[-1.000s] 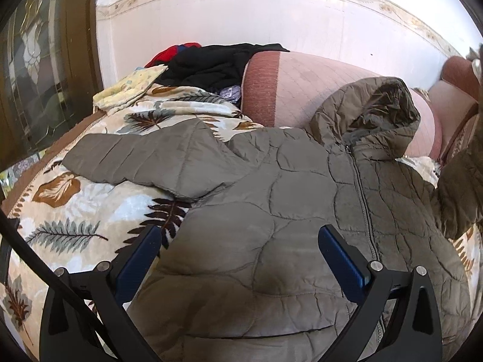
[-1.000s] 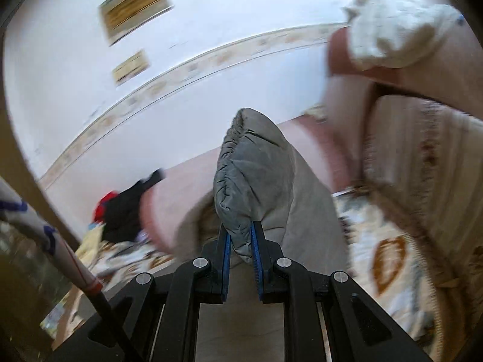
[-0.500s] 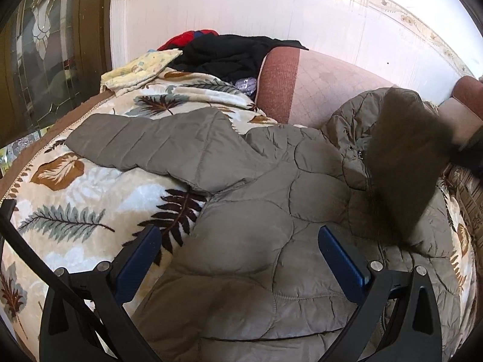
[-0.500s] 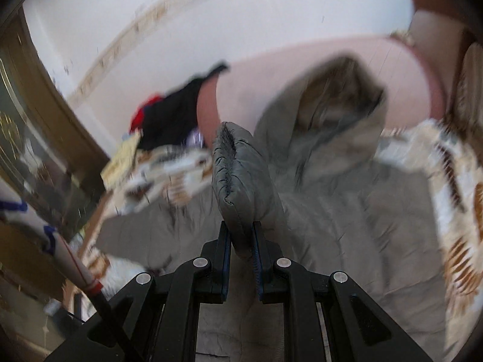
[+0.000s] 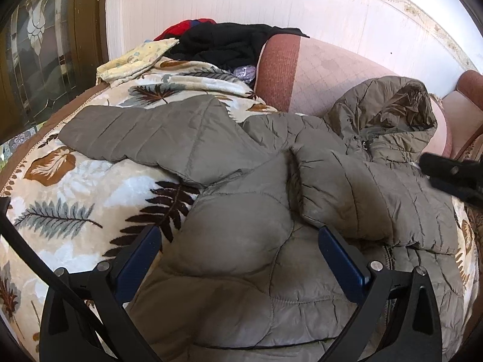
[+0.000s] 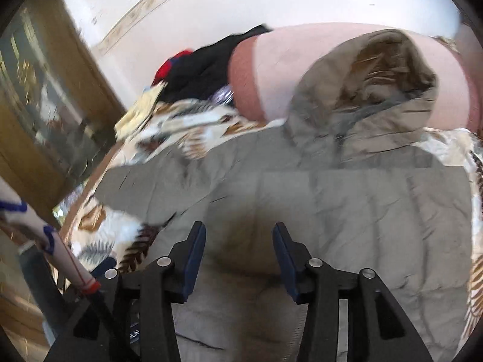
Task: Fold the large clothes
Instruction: 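Carry the sleeve with the right gripper across the jacket front and release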
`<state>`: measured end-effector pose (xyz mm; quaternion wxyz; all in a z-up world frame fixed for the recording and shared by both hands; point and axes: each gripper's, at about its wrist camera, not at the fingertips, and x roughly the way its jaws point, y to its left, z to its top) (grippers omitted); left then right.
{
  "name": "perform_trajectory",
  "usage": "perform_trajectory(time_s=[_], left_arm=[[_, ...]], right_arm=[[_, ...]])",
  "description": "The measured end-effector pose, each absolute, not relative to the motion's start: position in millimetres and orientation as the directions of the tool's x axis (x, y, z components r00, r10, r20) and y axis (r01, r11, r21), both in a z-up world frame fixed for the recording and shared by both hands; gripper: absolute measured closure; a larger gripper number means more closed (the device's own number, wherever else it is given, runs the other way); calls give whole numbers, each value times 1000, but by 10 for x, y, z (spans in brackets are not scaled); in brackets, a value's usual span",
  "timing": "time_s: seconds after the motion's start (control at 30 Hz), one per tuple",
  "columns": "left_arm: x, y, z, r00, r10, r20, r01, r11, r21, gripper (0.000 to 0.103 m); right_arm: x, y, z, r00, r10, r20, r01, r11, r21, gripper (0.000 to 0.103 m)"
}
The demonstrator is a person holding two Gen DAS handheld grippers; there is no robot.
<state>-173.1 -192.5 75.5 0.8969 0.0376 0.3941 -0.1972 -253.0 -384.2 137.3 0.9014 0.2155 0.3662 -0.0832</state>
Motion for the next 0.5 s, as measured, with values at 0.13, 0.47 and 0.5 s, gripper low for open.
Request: perform_trajectory(time_s=[0.13,0.47,0.5], left_arm=[[-1735,-1966,706,606,-312,-732,388,919,-71,0],[-1701,-2089,583,580,-286,-763,405,914,-35,0],[-1705,-2086,589,582,-285,-762,404,914,-34,0]], right_arm=[[-2705,-4382,1172,658,-147,-738,494,825,275,53],[-2967,-5117,315,470,-161,-868,669,706,232,44],[-2985,-5118,364,477,-152,-866,664,708,242,44]])
